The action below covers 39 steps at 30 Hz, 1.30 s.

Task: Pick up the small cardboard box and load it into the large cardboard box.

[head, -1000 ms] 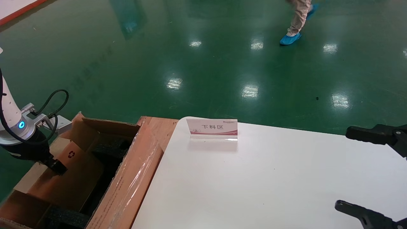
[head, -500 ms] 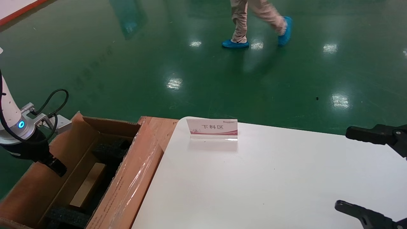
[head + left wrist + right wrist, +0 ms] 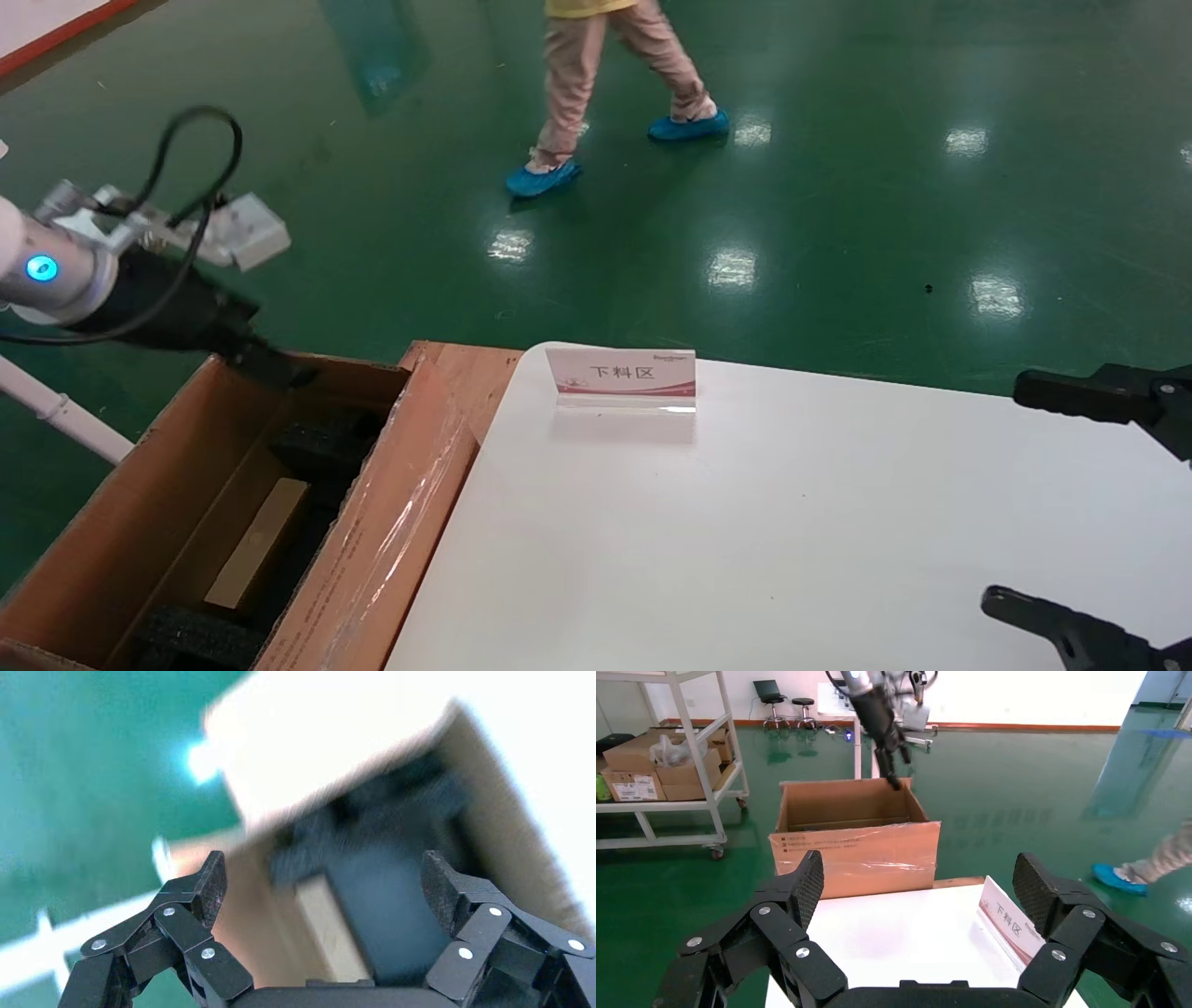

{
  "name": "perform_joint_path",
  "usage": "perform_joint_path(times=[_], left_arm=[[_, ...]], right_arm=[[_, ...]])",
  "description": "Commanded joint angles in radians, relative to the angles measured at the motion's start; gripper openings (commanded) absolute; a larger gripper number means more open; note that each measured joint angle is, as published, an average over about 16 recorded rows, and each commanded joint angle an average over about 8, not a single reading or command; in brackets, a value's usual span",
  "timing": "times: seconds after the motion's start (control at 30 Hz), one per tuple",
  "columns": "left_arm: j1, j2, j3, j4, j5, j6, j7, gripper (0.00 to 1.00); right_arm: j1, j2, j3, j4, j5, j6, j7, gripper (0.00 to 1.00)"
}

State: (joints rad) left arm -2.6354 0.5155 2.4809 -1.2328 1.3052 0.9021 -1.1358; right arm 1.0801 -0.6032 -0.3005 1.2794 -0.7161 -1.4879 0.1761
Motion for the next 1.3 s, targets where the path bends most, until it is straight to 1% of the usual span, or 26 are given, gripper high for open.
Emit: perform_joint_path(times=[0.03, 0.13, 0.3, 0.4, 0.47, 0.53, 1.3], left_arm=[[-0.066, -0.049, -0.025, -0.082, -0.005, -0.021, 0.033, 1.00], [-0.098, -0.070, -0.046, -0.115, -0.034, -0.009, 0.068, 1.00], [-0.101, -0.066, -0.070, -0.120, -0.066, 0.025, 0.096, 1.00], [-0.070, -0.060, -0.113, -0.119, -0.082, 0.046, 0.115, 1.00], [-0.033, -0.057, -0.163, -0.119, -0.097, 0.060, 0.137, 1.00], [0.015, -0.053, -0.225, -0.117, -0.111, 0.076, 0.162, 1.00], [0.658, 0.009, -1.046, -0.090, -0.304, 0.291, 0.489, 1.00]], right_arm=[[0.000, 0.000, 0.000, 0.000, 0.000, 0.000, 0.000, 1.00], [0.000, 0.000, 0.000, 0.000, 0.000, 0.000, 0.000, 1.00], [0.000, 0.000, 0.000, 0.000, 0.000, 0.000, 0.000, 1.00], [0.000, 0.000, 0.000, -0.001, 0.000, 0.000, 0.000, 1.00], [0.000, 0.000, 0.000, -0.001, 0.000, 0.000, 0.000, 1.00], [0.000, 0.000, -0.001, -0.001, 0.000, 0.000, -0.001, 1.00], [0.001, 0.000, -0.002, -0.001, 0.001, 0.000, -0.001, 1.00]])
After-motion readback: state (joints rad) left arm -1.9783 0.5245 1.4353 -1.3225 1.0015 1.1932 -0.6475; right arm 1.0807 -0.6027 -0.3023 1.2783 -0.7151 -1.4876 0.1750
